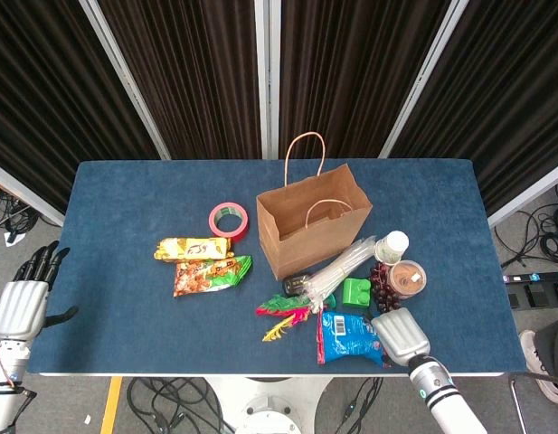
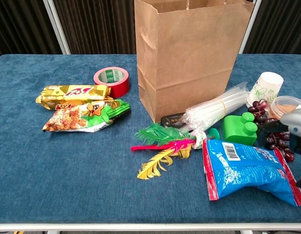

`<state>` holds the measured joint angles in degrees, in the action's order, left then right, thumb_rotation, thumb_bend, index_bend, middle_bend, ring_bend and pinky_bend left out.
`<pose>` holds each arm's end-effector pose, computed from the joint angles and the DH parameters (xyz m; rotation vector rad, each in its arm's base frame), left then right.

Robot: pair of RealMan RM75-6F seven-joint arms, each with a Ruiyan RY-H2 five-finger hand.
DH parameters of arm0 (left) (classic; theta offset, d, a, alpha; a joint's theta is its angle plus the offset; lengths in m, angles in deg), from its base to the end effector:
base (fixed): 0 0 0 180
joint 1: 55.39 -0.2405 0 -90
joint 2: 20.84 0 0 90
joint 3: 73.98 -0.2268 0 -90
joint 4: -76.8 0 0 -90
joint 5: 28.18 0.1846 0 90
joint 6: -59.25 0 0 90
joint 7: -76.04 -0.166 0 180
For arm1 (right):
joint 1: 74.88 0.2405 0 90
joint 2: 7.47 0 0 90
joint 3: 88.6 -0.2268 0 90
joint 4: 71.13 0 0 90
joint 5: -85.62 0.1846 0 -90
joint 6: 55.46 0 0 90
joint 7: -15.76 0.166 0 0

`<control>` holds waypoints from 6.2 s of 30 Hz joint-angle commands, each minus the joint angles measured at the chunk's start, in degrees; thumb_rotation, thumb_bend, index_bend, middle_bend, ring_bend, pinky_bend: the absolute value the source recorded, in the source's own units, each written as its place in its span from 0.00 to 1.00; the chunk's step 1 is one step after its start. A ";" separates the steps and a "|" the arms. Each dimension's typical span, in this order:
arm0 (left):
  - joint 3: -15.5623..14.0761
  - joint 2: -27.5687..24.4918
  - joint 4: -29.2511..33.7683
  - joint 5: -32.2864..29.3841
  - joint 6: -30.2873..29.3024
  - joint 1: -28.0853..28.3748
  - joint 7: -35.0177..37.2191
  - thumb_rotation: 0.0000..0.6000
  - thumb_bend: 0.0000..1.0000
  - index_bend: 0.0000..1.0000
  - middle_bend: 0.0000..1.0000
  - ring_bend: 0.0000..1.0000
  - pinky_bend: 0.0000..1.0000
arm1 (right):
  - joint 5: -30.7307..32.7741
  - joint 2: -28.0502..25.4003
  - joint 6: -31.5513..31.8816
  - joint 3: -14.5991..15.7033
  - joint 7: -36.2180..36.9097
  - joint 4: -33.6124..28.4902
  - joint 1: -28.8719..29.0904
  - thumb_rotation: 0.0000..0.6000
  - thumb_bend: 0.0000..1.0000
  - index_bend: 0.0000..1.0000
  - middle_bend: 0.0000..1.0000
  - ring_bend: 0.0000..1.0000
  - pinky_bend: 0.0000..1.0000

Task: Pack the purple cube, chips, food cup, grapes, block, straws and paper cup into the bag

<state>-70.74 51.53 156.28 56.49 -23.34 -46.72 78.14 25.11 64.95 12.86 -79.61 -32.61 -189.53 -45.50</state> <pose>-0.2938 0.2218 0.1439 -1.4167 -0.8671 -0.8883 -0.1722 -0.2039 0.0361 2.0125 -0.9044 0.4625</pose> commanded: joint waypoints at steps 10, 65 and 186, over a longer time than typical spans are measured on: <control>-0.02 -0.01 -0.51 0.28 -0.44 -0.17 0.71 1.00 0.07 0.11 0.09 0.03 0.20 | -0.98 3.96 1.66 -1.90 0.46 3.40 -1.60 1.00 0.00 0.21 0.86 0.85 0.77; -0.39 -0.78 -1.38 1.26 -0.53 -0.03 2.94 1.00 0.09 0.11 0.09 0.04 0.20 | -4.17 17.66 3.12 -6.35 7.14 15.90 -5.59 1.00 0.13 0.65 0.60 0.81 0.82; -0.43 -0.84 -0.60 1.10 0.55 0.79 1.22 1.00 0.09 0.11 0.09 0.03 0.20 | 6.76 1.21 10.32 -29.01 -11.57 7.16 26.28 1.00 0.00 0.28 0.32 0.80 0.84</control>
<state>-71.17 50.68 155.68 57.60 -22.81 -45.94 79.35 33.05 67.06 22.13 -108.86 -44.47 -181.16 -18.46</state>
